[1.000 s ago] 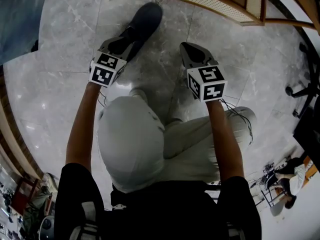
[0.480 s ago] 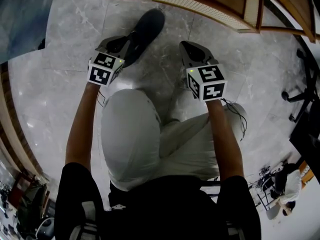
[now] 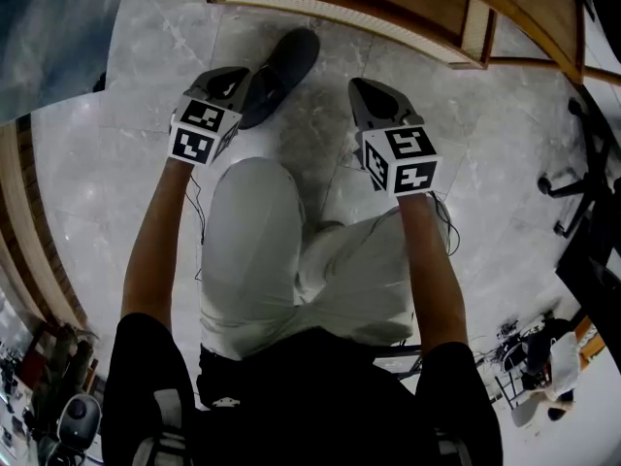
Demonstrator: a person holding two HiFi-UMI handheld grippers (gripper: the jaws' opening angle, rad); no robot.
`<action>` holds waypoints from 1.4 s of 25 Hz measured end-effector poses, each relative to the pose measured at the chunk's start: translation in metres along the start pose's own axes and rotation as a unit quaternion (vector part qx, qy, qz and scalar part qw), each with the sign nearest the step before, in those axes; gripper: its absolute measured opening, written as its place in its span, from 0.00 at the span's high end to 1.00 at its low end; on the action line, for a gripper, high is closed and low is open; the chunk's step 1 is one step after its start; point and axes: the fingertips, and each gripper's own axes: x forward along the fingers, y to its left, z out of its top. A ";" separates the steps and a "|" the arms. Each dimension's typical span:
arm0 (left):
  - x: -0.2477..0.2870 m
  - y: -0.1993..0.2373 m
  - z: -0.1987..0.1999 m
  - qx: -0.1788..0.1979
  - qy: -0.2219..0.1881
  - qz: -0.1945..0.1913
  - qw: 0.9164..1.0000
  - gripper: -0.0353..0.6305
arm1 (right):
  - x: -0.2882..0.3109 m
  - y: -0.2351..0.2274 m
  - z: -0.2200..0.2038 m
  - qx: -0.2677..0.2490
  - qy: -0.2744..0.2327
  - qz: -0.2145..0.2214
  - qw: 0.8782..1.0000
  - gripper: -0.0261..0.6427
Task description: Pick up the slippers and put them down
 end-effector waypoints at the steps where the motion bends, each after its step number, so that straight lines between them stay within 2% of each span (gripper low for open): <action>1: -0.006 -0.004 0.008 0.000 0.003 -0.004 1.000 0.94 | -0.007 0.002 0.007 -0.001 -0.001 0.000 1.000 0.96; 6: -0.038 -0.021 0.054 0.019 0.000 -0.013 1.000 0.94 | -0.054 0.006 0.040 0.019 -0.002 -0.004 1.000 0.96; 10: -0.079 -0.038 0.096 0.019 0.010 -0.035 0.999 0.94 | -0.101 0.014 0.074 0.031 -0.006 -0.017 0.999 0.96; 14: -0.123 -0.052 0.145 0.024 -0.008 -0.035 0.999 0.94 | -0.153 0.021 0.112 0.033 -0.005 -0.036 0.999 0.96; 18: -0.174 -0.059 0.200 0.031 -0.034 -0.025 0.999 0.94 | -0.202 0.030 0.163 0.037 -0.011 -0.045 0.998 0.97; 26: -0.282 -0.087 0.327 0.051 -0.081 -0.036 0.995 0.94 | -0.297 0.058 0.278 0.012 -0.033 -0.059 0.998 0.96; 35: -0.395 -0.102 0.432 0.047 -0.105 -0.037 0.993 0.94 | -0.395 0.085 0.384 0.012 -0.053 -0.075 0.996 0.97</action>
